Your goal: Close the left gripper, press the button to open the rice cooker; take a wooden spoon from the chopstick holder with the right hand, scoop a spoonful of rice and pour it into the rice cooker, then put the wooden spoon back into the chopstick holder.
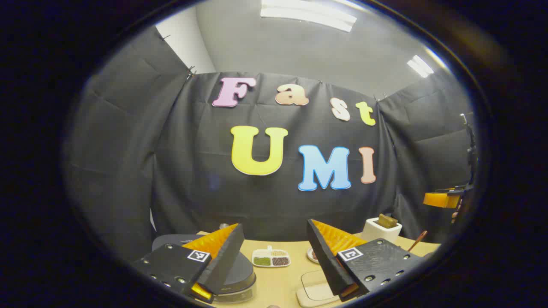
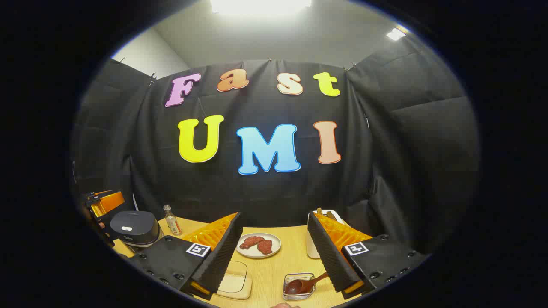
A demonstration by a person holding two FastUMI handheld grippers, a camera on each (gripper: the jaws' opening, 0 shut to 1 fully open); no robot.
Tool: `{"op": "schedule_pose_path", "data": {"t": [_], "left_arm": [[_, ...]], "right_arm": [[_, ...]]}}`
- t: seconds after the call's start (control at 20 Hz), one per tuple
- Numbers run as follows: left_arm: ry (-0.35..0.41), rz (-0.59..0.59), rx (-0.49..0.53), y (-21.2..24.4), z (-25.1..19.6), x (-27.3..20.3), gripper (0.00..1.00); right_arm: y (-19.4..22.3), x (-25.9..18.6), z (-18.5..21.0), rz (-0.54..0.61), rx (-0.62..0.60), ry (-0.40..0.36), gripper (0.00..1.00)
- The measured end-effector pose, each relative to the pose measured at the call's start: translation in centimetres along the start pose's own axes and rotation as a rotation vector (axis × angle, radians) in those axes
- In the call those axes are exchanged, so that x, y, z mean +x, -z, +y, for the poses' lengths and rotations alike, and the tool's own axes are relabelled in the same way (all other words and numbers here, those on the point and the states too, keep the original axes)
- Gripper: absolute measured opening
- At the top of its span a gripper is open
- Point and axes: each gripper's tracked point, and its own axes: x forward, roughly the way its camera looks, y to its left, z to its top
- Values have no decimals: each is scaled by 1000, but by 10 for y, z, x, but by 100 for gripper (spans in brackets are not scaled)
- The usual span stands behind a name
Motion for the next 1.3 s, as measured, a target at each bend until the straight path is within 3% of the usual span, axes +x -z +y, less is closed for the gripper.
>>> {"op": "schedule_pose_path", "data": {"t": [0.1,0.35,0.55,1.1,1.3], "left_arm": [[-8,31,15,6,4,4,92],[98,91,-69,5,-17,0,92],[48,79,-25,-5,0,-6,93],[-30,79,-35,-4,27,-16,93],[6,81,-54,-7,24,-22,92]], "right_arm": [[1,2,4,5,-12,-6,98],[5,7,14,8,-26,-30,98],[6,9,24,8,-34,-64,98],[12,4,35,3,-45,-92,98],[6,7,40,-42,-30,-88,98]]}}
